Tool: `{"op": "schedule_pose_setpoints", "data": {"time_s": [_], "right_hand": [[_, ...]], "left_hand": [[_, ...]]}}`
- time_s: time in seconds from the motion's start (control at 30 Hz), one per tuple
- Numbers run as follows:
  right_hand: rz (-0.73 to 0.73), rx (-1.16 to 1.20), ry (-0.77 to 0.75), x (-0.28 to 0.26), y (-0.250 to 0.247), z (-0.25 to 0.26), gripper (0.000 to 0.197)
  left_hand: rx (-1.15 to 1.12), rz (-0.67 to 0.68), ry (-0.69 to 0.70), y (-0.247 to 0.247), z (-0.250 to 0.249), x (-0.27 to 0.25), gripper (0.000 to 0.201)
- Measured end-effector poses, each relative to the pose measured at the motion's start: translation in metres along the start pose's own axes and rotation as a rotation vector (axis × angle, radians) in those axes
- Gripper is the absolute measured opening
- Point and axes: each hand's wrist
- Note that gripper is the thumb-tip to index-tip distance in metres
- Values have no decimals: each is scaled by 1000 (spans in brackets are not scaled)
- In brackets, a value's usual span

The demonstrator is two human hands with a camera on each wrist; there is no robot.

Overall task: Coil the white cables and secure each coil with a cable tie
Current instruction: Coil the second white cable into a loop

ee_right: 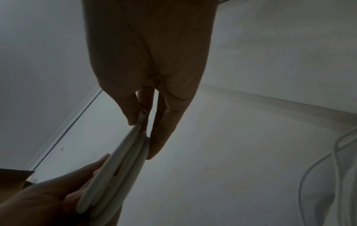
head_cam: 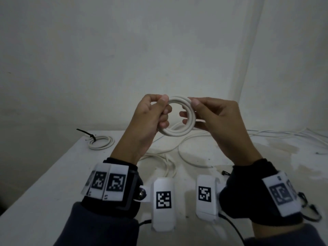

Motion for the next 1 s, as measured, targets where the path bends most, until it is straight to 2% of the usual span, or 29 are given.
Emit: {"op": "schedule_pose_setpoints", "data": {"time_s": [0.07, 0.13, 0.2, 0.3, 0.4, 0.5, 0.57, 0.73, 0.9, 1.0], "right_hand": [[24, 170, 159, -1, -5, -1, 20], [36, 428, 385, -2, -9, -5, 23], [-2, 660, 554, -5, -9, -11, 20], [-81, 818, 644, -7, -5, -15, 12], [-101, 814, 626, -10, 1, -13, 9], [-60, 575, 508, -11, -4, -12, 10], [-26, 369, 460, -13, -11, -14, 11], [90, -17, 519, -17, -41, -18, 11], [94, -605, 566, -12, -70, -46, 3], [80, -891, 631, -10, -85, -67, 13]], "left_hand": [[22, 64, -6, -1, 1, 0, 9], [25, 126, -21, 0, 3, -1, 12], [27, 164, -24, 2, 5, -2, 16], [57, 184, 0, 4, 7, -2, 22], [58, 156, 26, 2, 6, -1, 23], [123, 103, 43, 0, 4, 0, 23], [244, 83, 62, -1, 6, 1, 23], [571, 109, 82, -2, 14, 0, 21], [605, 119, 95, -3, 15, 0, 22], [586, 105, 98, -1, 18, 1, 22]]}}
Point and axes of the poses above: each hand's wrist, its own x-axis towards the middle knuckle, its own y-axis out of the palm, z = x × y, and after that the axes turned 10 degrees about -z, right-handed
